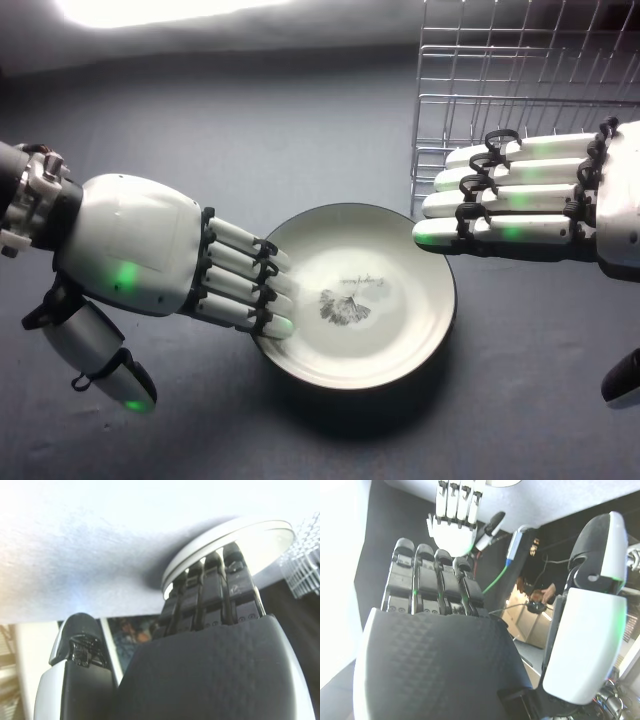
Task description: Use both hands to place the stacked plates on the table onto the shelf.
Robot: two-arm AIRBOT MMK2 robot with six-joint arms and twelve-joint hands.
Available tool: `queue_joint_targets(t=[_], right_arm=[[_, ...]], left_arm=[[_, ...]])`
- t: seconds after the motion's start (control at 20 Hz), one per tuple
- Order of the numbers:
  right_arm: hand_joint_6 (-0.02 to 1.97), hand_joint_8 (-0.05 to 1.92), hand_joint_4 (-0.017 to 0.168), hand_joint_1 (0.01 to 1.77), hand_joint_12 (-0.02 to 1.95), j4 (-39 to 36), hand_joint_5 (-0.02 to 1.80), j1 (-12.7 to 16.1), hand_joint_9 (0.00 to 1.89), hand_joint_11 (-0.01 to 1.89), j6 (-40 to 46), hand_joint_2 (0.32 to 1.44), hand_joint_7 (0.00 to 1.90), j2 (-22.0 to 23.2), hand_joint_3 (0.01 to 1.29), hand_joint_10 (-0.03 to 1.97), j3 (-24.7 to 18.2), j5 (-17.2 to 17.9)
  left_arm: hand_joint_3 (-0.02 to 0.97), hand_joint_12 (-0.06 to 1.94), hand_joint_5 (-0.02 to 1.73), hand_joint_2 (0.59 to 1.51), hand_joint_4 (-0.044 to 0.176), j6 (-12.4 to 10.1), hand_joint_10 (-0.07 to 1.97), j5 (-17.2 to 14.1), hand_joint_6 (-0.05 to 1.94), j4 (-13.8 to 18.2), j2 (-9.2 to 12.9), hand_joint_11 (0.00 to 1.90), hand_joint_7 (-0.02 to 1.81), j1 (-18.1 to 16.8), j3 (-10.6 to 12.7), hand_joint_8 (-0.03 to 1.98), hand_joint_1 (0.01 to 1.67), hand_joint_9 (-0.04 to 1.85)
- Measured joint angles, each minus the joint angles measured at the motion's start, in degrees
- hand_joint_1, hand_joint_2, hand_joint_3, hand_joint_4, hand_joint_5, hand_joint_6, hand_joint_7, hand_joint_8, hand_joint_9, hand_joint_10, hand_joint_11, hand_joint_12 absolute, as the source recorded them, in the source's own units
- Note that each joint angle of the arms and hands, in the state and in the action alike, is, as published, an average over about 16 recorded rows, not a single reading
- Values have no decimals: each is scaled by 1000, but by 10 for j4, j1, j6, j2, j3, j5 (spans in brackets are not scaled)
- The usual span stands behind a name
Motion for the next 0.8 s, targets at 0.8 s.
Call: queue_joint_targets(t=[0.8], right_arm=[[19, 11, 2, 930, 89, 0, 12, 0, 12, 23, -6, 734, 13, 0, 18, 13, -6, 3]], left_arm=[[8, 116, -1, 1194, -10, -2, 0, 0, -28, 20, 1, 28, 9, 19, 3, -5, 14, 33]])
